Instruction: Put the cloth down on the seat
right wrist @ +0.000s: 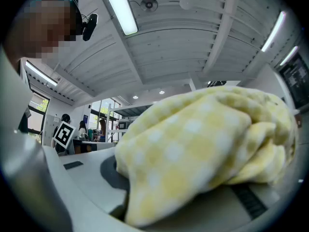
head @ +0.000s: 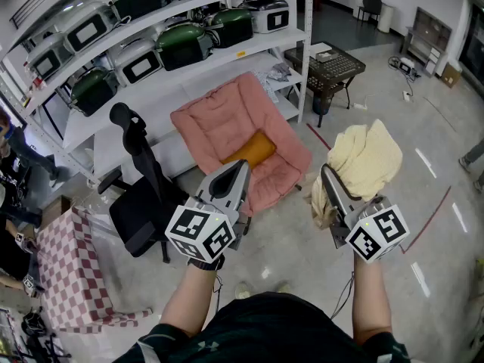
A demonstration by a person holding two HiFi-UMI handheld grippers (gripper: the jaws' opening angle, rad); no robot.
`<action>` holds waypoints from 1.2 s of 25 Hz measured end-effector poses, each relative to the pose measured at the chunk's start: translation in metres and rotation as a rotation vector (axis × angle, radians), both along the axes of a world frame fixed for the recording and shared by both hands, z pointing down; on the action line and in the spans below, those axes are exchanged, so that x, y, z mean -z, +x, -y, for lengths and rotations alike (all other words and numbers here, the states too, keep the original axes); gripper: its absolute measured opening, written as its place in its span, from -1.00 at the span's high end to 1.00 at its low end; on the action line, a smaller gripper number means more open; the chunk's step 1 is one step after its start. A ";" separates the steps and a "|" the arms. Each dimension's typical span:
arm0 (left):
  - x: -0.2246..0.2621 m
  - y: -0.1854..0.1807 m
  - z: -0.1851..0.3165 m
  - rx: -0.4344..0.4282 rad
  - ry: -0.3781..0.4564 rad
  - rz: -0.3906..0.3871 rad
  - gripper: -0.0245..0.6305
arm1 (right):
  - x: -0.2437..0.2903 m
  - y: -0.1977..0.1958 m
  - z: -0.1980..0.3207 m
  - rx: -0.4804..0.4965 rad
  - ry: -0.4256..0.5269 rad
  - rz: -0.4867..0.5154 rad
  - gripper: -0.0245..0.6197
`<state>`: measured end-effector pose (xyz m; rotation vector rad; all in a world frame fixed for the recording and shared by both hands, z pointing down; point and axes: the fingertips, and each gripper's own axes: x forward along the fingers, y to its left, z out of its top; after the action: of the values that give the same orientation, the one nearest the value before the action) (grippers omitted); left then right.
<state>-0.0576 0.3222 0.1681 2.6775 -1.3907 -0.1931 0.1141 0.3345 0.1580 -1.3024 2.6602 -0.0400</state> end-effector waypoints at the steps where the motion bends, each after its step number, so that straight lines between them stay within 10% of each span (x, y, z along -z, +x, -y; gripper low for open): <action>1: 0.000 0.000 -0.001 0.002 0.000 -0.001 0.91 | 0.000 0.000 0.000 0.002 0.001 -0.003 0.58; 30: -0.008 0.051 -0.013 0.046 0.003 0.011 0.91 | -0.023 0.066 -0.011 0.006 -0.050 0.045 0.58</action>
<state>-0.0066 0.3349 0.1763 2.6546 -1.4576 -0.1844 0.1800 0.3454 0.1806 -1.2925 2.6420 -0.1363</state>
